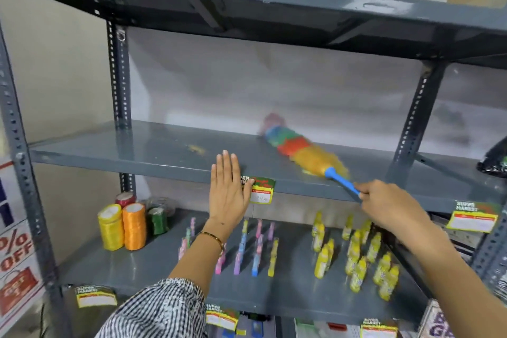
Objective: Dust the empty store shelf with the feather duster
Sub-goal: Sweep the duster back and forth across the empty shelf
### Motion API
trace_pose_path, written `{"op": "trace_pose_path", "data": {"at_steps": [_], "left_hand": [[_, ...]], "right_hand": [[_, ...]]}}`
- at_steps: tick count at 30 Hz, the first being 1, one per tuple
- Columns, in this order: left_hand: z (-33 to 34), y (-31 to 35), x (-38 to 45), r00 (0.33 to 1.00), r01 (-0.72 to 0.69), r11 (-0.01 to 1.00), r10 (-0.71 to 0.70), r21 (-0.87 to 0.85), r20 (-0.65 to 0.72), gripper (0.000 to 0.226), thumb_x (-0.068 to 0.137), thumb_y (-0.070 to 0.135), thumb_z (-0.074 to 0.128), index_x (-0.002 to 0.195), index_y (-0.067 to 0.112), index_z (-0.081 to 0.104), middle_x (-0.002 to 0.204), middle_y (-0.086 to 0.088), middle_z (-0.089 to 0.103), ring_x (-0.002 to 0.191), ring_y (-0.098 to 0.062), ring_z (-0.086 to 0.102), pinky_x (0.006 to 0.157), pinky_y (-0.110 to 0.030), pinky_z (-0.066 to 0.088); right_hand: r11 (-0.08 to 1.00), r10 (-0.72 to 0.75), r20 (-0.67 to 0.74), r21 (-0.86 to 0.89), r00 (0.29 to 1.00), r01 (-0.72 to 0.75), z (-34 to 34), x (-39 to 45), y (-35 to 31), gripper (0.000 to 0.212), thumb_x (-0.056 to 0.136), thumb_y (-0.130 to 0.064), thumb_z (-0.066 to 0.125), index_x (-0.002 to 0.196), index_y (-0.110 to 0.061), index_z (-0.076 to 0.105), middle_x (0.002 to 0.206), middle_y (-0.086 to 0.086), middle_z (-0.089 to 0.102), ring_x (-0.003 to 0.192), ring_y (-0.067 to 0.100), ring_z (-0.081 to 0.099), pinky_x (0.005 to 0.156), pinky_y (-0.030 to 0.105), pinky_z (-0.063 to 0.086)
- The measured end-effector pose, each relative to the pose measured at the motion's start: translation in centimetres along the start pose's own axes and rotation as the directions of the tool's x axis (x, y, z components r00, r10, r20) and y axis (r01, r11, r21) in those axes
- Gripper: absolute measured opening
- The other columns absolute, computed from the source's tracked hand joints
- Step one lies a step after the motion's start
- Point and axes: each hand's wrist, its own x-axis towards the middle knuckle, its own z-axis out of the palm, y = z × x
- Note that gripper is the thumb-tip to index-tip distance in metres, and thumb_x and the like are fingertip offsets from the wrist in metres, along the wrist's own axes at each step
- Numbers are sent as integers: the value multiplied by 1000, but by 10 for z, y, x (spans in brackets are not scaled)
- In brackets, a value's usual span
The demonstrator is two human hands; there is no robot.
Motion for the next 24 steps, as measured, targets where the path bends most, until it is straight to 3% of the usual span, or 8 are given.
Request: {"op": "trace_pose_path", "data": {"at_steps": [6,10,16,19,22,24], "left_hand": [[3,-1,-3,999,13,1000,-12,8,-33,68,98,47,22,144,-4,21,150,-27,22,140,-37,15,115,-42,6],[-4,-6,-6,998,34,999,-34,10,-58,73,97,51,24,145,-3,17,152,-26,16,141,-36,11,115,-42,6],[-18,-18,-8,995,73,994,-67,81,-72,87,91,60,31,147,-3,8,152,-28,12,141,-38,10,115,-46,10],[-25,-21,-7,994,73,994,-66,83,-85,87,91,61,28,146,-2,9,151,-29,15,141,-38,10,115,-45,8],[-28,-20,-5,992,84,994,-78,65,-99,84,93,64,18,145,-2,13,150,-29,19,140,-37,10,115,-43,7],[-28,-19,-3,990,96,994,-89,60,-113,86,94,65,15,146,-3,11,151,-28,17,140,-37,10,114,-44,9]], "right_hand": [[973,-206,27,-106,978,207,5,4,-15,43,92,-11,39,131,-23,53,94,11,65,74,28,60,60,33,44],[938,-339,46,-68,940,341,6,3,-40,45,95,-15,39,136,-30,48,104,13,65,85,34,61,66,34,45],[855,-515,126,11,848,518,7,7,-74,48,97,-15,36,140,-36,41,118,8,62,75,24,45,57,29,38],[799,-599,155,42,786,600,7,24,-85,48,96,-15,36,138,-39,43,114,9,66,76,27,53,65,31,44],[744,-668,128,125,733,656,6,45,-93,44,97,-19,41,135,-38,47,114,-3,70,96,26,63,87,33,51],[717,-687,84,242,722,654,3,61,-96,40,98,-17,45,134,-31,51,75,-21,63,73,10,61,72,18,48]]}}
